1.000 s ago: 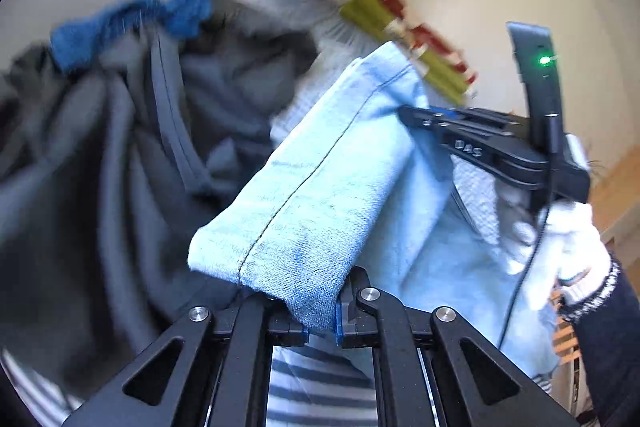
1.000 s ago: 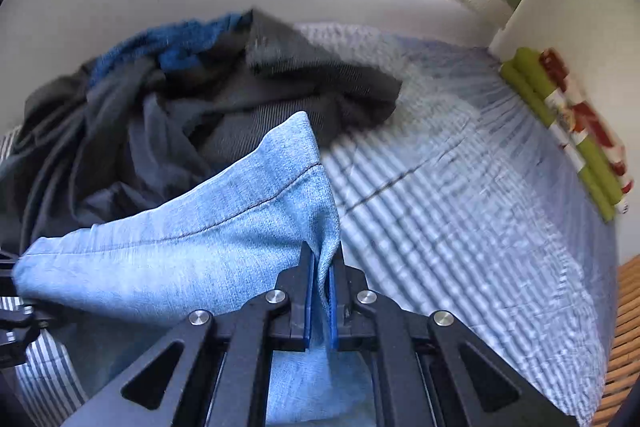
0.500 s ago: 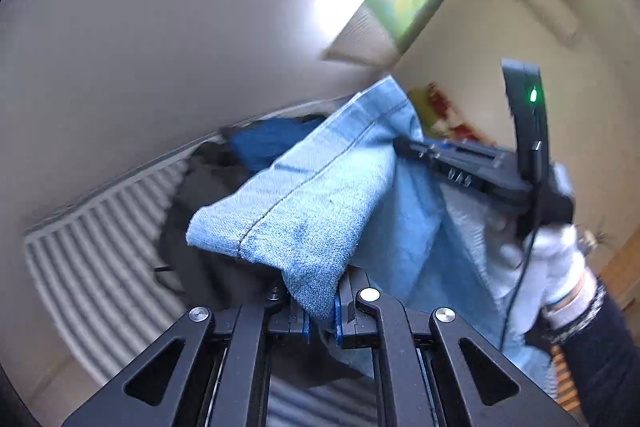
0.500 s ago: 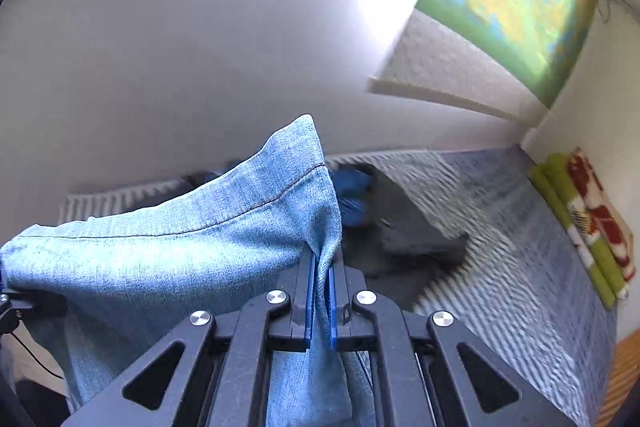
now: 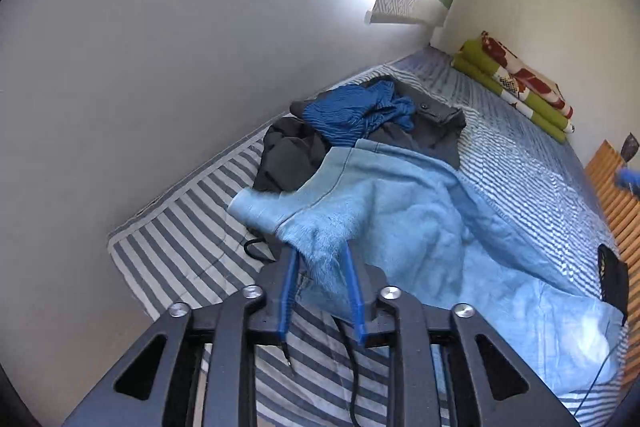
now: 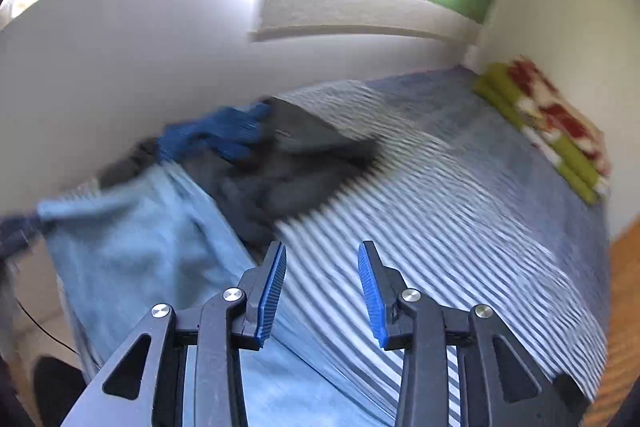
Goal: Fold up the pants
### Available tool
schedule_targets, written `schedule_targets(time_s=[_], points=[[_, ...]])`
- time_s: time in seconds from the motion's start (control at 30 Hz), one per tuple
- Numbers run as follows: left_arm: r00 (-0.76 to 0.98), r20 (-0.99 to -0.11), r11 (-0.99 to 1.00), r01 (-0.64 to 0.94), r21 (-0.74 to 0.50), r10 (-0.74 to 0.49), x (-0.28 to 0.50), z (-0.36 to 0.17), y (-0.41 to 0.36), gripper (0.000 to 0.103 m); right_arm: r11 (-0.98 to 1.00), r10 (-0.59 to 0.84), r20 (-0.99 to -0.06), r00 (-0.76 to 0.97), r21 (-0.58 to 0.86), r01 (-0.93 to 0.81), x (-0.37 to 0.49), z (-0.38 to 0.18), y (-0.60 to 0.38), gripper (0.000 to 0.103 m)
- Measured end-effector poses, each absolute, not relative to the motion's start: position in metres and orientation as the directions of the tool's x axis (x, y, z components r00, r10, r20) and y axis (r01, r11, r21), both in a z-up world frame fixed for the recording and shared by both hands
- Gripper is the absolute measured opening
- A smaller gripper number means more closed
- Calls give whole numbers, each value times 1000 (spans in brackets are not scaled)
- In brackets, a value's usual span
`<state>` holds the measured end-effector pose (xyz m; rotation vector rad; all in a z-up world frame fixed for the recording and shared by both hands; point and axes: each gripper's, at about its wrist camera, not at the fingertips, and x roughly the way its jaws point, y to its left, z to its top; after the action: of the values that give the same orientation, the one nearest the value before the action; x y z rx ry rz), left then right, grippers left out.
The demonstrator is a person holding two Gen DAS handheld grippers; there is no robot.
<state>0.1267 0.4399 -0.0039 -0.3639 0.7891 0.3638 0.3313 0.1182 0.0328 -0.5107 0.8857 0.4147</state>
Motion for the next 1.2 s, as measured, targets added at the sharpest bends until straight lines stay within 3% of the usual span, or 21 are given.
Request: schedule_targets(time_s=[0.27, 0.4, 0.57, 0.63, 0.77, 0.93, 0.97, 1.1, 1.2], points=[[633, -738, 854, -497, -154, 235, 99, 10, 426, 33, 935, -213, -807, 551, -332, -124, 232, 17, -159, 43], [642, -762, 930, -324, -172, 83, 142, 7, 367, 34, 924, -368, -813, 451, -374, 78, 195, -14, -262, 45], [584, -799, 971, -74, -229, -143, 214, -19, 267, 34, 930, -358, -864, 354, -295, 220, 160, -46, -336, 48], [532, -816, 966, 11, -259, -225, 241, -36, 226, 34, 914, -397, -856, 331, -334, 230, 152, -55, -350, 60], [435, -847, 951, 102, -292, -306, 278, -67, 163, 34, 930, -334, -893, 301, -260, 259, 149, -68, -378, 61], [366, -885, 956, 163, -245, -289, 292, -90, 107, 34, 963, -213, -944, 251, -159, 218, 157, -91, -386, 61], [355, -888, 954, 179, -241, -291, 292, -94, 99, 34, 969, -178, -953, 246, -125, 215, 155, -93, -386, 61], [321, -906, 948, 245, -203, -277, 291, -105, 64, 34, 979, -169, -960, 221, -139, 147, 137, -99, -374, 25], [313, -904, 938, 282, -203, -290, 296, -103, 43, 34, 977, -209, -957, 203, -214, -4, 118, -93, -351, 18]])
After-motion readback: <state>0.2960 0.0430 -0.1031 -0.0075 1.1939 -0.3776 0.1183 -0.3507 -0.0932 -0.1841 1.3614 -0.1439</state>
